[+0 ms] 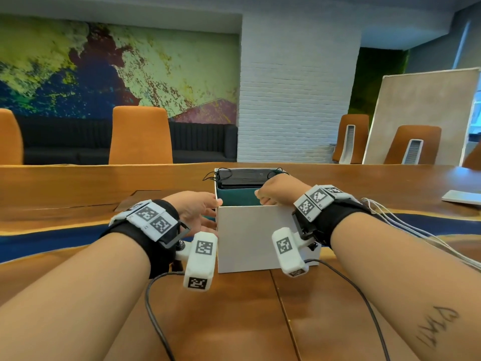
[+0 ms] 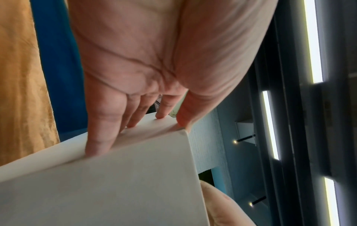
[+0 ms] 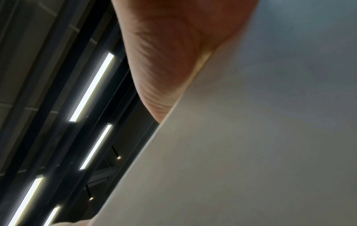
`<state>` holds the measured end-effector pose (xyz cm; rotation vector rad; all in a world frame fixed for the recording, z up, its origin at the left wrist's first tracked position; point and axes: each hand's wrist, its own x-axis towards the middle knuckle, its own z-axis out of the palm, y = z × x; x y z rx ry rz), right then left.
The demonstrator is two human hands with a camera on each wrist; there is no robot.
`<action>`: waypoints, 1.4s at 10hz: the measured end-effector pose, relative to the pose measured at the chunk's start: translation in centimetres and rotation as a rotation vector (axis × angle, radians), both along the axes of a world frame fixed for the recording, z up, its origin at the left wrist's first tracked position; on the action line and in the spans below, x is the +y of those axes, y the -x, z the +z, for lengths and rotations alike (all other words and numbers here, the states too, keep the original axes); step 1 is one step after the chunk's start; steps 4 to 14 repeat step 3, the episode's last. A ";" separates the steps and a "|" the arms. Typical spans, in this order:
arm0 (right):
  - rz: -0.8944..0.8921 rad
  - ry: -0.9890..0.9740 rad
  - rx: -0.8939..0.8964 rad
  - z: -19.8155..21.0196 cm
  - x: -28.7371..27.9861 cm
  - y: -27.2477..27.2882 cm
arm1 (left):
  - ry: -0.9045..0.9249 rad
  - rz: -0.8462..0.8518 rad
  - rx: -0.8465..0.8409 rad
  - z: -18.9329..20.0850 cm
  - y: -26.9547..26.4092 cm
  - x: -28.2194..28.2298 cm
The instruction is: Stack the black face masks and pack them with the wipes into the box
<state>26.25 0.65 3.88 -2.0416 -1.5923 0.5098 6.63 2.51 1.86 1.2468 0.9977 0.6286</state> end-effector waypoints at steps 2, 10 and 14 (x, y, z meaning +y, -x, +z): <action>0.079 -0.123 0.103 -0.6 0.2 -1.2 | -0.098 -0.020 0.308 1.5 -0.4 1.1; 0.074 -0.136 0.205 -0.5 0.9 -1.9 | -0.200 0.010 0.484 2.6 -0.6 2.3; 0.074 -0.136 0.205 -0.5 0.9 -1.9 | -0.200 0.010 0.484 2.6 -0.6 2.3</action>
